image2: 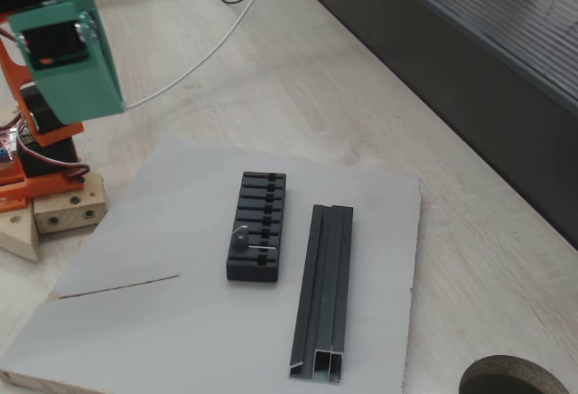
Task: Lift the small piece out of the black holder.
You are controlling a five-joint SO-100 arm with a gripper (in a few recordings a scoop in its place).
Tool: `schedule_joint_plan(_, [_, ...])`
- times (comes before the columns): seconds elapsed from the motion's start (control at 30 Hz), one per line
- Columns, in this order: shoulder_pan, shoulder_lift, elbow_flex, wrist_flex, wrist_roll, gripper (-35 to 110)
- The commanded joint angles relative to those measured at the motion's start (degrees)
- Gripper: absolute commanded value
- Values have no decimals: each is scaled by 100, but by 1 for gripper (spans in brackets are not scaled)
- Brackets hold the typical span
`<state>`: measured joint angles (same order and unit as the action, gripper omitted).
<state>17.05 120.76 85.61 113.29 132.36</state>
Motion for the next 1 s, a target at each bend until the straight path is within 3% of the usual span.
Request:
schedule_joint_plan(0.0, [-457,-343,-18,26,466,4])
schedule_joint_plan(0.27, [-1090,-1195,-62,-97,1345,4])
schedule_joint_plan(0.6, [-1556,-2505,-88,-2197,1441,5])
schedule_joint_plan(0.97, [-1573,-2637,-88,-2312,3208,5])
